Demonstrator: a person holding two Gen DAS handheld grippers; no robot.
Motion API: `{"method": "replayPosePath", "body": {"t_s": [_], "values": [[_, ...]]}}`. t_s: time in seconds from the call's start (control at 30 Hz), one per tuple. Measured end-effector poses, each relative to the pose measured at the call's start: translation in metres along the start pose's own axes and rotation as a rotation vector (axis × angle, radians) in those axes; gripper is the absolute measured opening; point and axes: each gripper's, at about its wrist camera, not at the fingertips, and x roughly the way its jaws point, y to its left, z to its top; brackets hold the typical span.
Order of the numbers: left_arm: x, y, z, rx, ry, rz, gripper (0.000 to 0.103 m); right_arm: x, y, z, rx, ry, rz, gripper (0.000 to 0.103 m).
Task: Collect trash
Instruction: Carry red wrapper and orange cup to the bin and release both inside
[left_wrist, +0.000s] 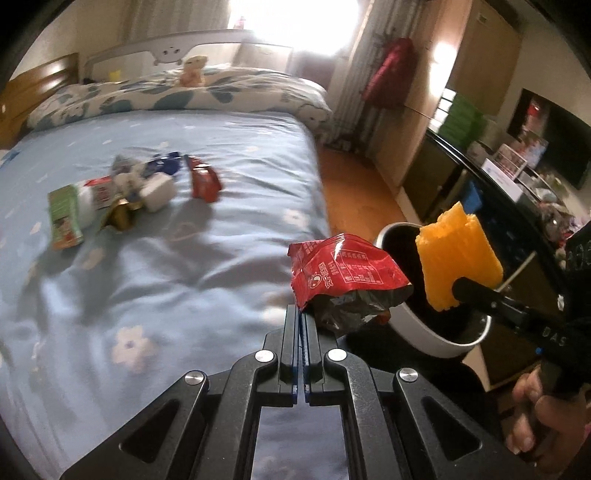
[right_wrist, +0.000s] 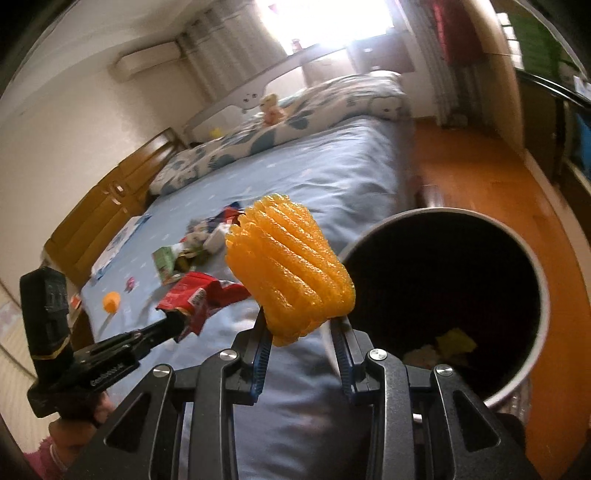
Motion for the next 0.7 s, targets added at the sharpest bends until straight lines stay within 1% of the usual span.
{"method": "replayPosePath", "body": {"t_s": [0.27, 0.5, 0.7], "values": [[0.017, -0.032, 0.01, 0.072, 0.02, -0.033, 0.0, -0.017, -0.033, -0.002, 0.044, -0.012, -0.073, 0.032], [0.036, -0.059, 0.019, 0.117, 0.043, -0.041, 0.0, -0.025, -0.053, -0.001, 0.067, -0.011, -0.114, 0.032], [0.055, -0.074, 0.026, 0.152, 0.064, -0.044, 0.0, -0.027, -0.068, 0.001, 0.073, 0.006, -0.138, 0.033]]}}
